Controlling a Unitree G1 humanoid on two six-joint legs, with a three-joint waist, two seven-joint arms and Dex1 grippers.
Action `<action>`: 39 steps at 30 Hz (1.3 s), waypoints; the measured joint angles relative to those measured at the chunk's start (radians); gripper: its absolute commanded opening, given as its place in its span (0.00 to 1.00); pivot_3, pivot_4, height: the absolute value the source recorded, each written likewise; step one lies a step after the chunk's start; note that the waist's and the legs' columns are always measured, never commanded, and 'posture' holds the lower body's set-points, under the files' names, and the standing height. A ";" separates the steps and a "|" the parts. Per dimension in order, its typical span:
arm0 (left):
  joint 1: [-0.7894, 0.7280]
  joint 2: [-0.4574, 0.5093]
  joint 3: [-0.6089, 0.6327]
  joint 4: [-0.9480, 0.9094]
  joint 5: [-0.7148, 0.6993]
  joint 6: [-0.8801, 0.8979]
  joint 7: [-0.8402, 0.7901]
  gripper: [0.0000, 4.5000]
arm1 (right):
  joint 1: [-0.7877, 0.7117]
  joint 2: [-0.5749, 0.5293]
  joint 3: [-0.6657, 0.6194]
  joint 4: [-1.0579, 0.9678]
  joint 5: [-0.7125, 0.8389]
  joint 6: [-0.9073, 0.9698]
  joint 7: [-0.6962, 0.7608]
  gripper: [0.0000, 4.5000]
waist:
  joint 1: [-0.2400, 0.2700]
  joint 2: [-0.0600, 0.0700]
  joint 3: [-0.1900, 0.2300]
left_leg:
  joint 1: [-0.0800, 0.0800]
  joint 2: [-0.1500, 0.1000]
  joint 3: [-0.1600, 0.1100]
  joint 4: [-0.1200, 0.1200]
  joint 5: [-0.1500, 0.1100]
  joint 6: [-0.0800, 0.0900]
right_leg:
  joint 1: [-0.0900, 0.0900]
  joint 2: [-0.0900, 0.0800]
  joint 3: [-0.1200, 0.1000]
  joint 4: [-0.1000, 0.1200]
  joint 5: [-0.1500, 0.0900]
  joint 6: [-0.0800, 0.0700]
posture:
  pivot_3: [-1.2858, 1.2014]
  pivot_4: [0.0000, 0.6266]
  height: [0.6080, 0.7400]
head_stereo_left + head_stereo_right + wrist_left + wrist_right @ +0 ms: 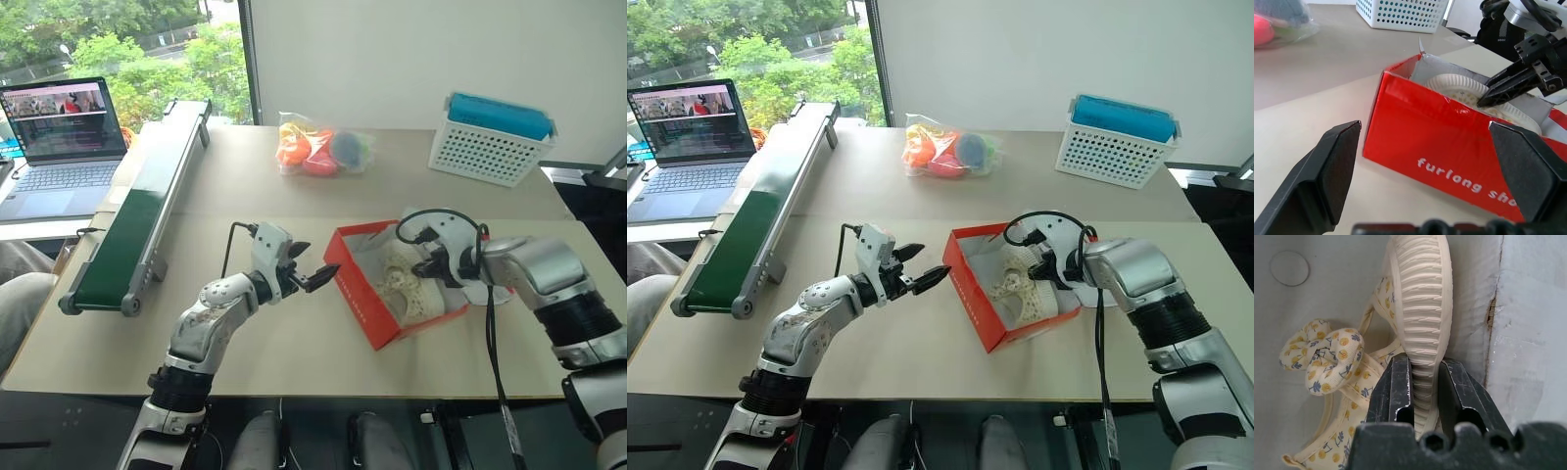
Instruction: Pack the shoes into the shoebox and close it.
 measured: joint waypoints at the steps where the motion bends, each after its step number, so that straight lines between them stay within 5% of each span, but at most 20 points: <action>1: 0.000 0.002 0.000 0.000 0.000 0.000 -0.001 1.00 | 0.000 0.006 -0.003 0.002 -0.011 -0.004 0.004 0.51 | 0.000 0.000 0.000 | 0.000 0.000 0.000 0.000 0.000 0.000 | 0.000 0.000 0.000 0.000 0.000 0.000 | 0.52 0.24 0.73; 8: 0.000 0.020 -0.001 0.000 0.000 0.000 -0.016 1.00 | 0.000 0.057 -0.066 -0.015 -0.032 0.024 0.010 1.00 | 0.003 0.000 0.000 | -0.002 0.000 0.000 -0.001 0.000 0.000 | -0.002 -0.001 0.000 0.000 0.000 0.000 | 0.52 0.24 0.73; 17: 0.010 0.073 -0.005 -0.003 0.013 -0.004 -0.053 1.00 | -0.067 0.112 -0.243 -0.184 0.006 0.226 -0.028 1.00 | 0.006 0.000 0.000 | -0.002 0.000 0.000 -0.001 0.000 0.000 | -0.003 -0.001 0.000 0.000 0.000 0.000 | 0.52 0.24 0.73; 24: -0.031 0.025 0.168 0.133 0.056 -0.076 0.138 1.00 | -0.078 0.250 -0.418 -0.363 0.062 0.286 -0.072 1.00 | 0.009 0.000 0.000 | -0.003 0.000 -0.001 -0.001 0.000 0.000 | -0.003 -0.001 -0.001 0.001 0.000 0.000 | 0.52 0.24 0.73; 31: -0.133 0.011 0.387 0.288 0.126 -0.182 0.468 1.00 | 0.256 0.340 -0.415 -0.574 0.054 -0.044 -0.036 1.00 | 0.011 0.000 0.000 | -0.006 -0.002 -0.001 0.000 0.000 0.000 | -0.004 -0.002 -0.002 0.001 0.001 0.002 | 0.52 0.24 0.73; 39: -0.142 0.091 0.408 0.397 0.161 -0.202 0.471 1.00 | 0.420 0.303 -0.382 -0.542 -0.011 -0.282 0.040 1.00 | 0.008 -0.001 0.000 | -0.001 -0.001 -0.001 0.000 0.001 -0.001 | -0.001 0.000 -0.002 0.001 0.001 0.003 | 0.52 0.24 0.73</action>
